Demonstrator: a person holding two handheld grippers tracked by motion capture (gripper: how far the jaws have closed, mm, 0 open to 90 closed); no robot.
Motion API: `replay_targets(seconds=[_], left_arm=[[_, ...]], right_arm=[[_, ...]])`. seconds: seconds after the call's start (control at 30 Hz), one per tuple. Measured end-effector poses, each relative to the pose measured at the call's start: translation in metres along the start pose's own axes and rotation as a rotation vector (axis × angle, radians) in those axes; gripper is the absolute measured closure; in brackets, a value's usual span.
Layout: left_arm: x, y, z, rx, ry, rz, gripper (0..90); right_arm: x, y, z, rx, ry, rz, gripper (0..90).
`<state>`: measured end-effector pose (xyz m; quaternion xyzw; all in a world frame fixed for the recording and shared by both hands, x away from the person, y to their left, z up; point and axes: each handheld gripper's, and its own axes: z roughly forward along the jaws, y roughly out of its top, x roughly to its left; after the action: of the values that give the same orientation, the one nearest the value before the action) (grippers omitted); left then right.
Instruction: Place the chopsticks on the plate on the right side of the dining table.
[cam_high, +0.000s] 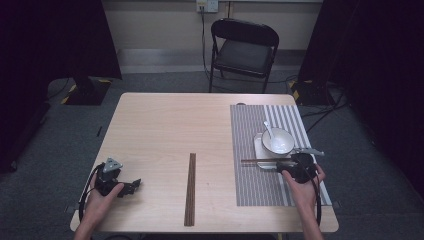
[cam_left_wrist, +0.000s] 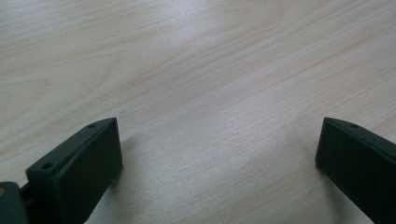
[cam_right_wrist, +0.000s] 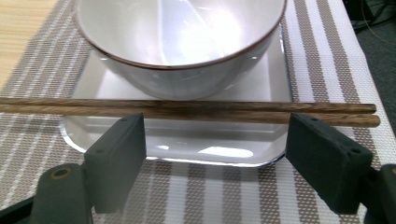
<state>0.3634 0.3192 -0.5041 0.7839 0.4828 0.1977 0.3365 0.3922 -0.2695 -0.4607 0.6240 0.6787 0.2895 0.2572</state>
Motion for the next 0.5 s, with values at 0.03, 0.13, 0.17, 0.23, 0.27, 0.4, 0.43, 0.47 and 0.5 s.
replay_targets(seconds=[0.03,0.13,0.17,0.23,0.27,0.4,0.43,0.47,0.5], left_arm=[[0.0,0.0,0.0,0.0,0.0,0.0,0.0],[0.0,0.0,0.0,0.0,0.001,0.0,0.0],[0.0,0.0,0.0,0.0,0.001,0.001,0.0],[0.0,0.0,0.0,0.0,0.001,0.001,0.0],[0.0,0.0,0.0,0.0,0.001,0.001,0.0],[0.0,0.0,0.0,0.0,0.001,0.001,0.0],[0.0,0.0,0.0,-0.001,0.001,0.001,0.0],[0.0,0.0,0.0,-0.001,0.001,0.001,0.0],[0.0,0.0,0.0,-0.001,0.001,0.001,0.0]], right_arm=[[0.002,0.0,-0.002,-0.002,0.005,-0.007,19.1],[0.008,0.002,-0.007,-0.02,0.021,-0.014,18.5],[0.011,0.002,-0.007,-0.023,0.028,-0.008,17.9],[0.017,0.003,-0.009,-0.033,0.047,-0.02,17.4],[0.02,0.004,-0.01,-0.038,0.054,-0.027,17.3],[0.034,0.004,-0.012,-0.043,0.089,-0.057,16.4],[0.038,0.004,-0.012,-0.043,0.097,-0.062,16.3],[0.043,0.004,-0.013,-0.042,0.105,-0.081,16.2],[0.048,0.004,-0.014,-0.044,0.111,-0.095,16.1]])
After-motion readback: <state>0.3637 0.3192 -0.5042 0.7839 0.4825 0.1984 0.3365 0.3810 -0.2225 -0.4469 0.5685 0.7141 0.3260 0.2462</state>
